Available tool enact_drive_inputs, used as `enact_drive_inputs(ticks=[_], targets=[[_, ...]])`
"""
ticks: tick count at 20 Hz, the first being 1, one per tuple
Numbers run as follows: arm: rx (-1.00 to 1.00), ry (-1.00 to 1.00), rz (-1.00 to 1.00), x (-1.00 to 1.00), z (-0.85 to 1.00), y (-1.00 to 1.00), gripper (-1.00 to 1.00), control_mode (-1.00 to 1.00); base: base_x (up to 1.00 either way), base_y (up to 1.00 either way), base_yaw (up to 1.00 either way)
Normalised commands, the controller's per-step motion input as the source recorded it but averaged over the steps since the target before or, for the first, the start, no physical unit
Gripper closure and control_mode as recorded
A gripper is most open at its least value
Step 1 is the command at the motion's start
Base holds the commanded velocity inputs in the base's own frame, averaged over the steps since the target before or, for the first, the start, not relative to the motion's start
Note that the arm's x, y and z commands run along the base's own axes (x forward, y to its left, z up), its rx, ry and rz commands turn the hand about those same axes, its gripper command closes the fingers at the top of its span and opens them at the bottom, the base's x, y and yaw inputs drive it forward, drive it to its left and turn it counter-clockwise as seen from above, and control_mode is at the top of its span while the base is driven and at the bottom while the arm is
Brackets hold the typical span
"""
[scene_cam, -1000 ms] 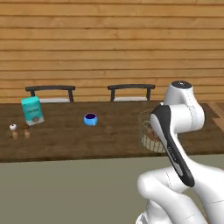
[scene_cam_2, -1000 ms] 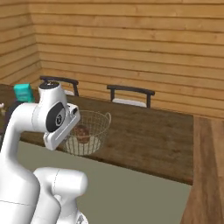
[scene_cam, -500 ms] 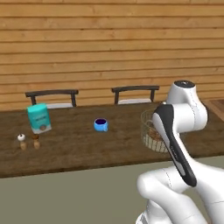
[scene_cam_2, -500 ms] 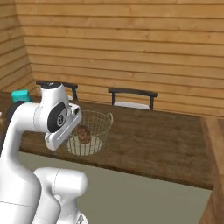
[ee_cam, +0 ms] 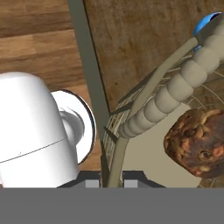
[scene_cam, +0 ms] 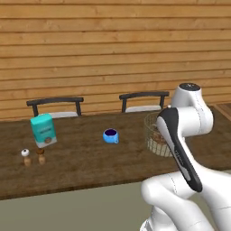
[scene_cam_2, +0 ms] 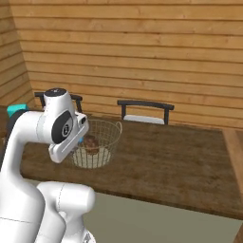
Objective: Open the cabinet, pick up the bread from the cabinet and place it in the basket. Then move the basket to the dining counter.
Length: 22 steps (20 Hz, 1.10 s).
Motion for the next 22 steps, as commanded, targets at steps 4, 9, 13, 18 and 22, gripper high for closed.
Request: enact_drive_inputs(ticks=[4, 9, 13, 18, 22], targets=[[0.00, -0.01, 0.00, 0.50, -0.05, 0.00, 1.00, -1.00, 0.06, 0.00, 0.00], [0.00, -0.07, -0.03, 1.00, -0.21, 0.06, 1.00, -1.00, 0.00, 0.00, 0.00], [0.00, 0.01, -0.04, 1.00, -0.68, 0.32, 1.00, -1.00, 0.00, 0.00, 0.00], [-0.03, 0.00, -0.05, 0.92, -0.65, 0.03, 1.00, -1.00, 0.00, 0.00, 0.00], [-0.03, 0.00, -0.06, 0.53, -0.66, -0.06, 1.00, -1.00, 0.00, 0.00, 0.00]])
